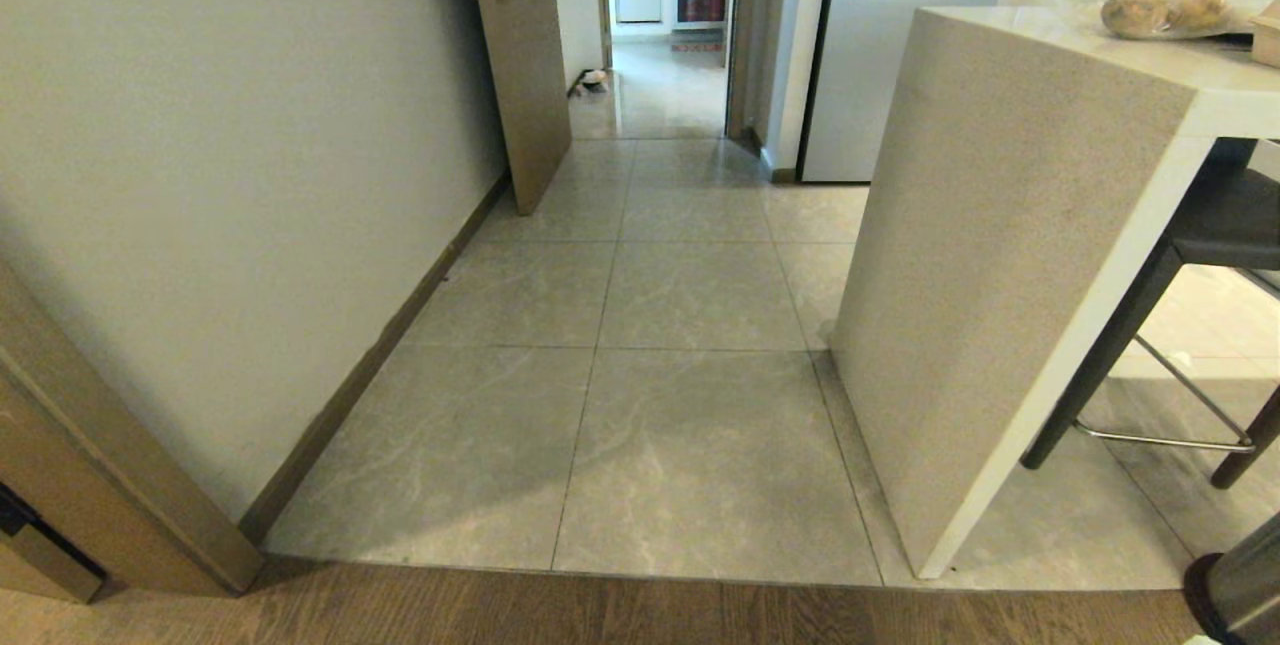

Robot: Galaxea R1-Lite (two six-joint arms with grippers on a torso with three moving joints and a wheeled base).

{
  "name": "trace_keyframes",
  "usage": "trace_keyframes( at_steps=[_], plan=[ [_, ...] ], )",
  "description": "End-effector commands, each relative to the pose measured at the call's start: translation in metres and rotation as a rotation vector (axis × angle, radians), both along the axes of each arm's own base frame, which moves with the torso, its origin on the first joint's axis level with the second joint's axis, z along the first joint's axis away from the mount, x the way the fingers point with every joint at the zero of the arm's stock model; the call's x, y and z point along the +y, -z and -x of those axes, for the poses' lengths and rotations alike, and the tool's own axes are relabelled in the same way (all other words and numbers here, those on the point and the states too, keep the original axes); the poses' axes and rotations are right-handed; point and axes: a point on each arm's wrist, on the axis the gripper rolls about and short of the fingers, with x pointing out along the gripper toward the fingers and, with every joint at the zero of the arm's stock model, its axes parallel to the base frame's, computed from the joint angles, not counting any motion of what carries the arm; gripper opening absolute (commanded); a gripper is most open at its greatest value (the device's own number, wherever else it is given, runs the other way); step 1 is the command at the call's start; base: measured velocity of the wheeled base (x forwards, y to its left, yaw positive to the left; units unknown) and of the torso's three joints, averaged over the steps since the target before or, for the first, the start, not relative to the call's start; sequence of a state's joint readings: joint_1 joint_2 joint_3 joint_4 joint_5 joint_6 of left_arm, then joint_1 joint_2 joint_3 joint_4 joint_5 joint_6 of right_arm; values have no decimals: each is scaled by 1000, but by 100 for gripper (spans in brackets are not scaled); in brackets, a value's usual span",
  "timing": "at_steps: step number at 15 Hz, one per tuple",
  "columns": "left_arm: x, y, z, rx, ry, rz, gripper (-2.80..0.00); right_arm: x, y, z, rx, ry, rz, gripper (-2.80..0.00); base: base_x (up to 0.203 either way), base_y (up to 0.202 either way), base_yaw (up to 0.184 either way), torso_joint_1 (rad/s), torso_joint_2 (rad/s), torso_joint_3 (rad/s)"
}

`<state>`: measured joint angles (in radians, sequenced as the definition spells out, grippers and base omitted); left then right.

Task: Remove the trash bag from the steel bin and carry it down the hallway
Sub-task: Put the trash bag at the door

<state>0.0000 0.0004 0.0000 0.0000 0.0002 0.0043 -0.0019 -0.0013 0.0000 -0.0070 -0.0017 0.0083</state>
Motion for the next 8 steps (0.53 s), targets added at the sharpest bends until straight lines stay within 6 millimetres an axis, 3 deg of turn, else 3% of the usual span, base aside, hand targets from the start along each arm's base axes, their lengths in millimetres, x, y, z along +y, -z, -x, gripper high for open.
trace_keyframes(
  at_steps=[1,8],
  plan=[
    [0,0,0,0,-1,1,-280,0,0,0,1,-1,-2,-280,179,0,1,2,2,3],
    [0,0,0,0,-1,1,-280,0,0,0,1,-1,-5,-280,183,0,-3,3,1,0]
  ],
)
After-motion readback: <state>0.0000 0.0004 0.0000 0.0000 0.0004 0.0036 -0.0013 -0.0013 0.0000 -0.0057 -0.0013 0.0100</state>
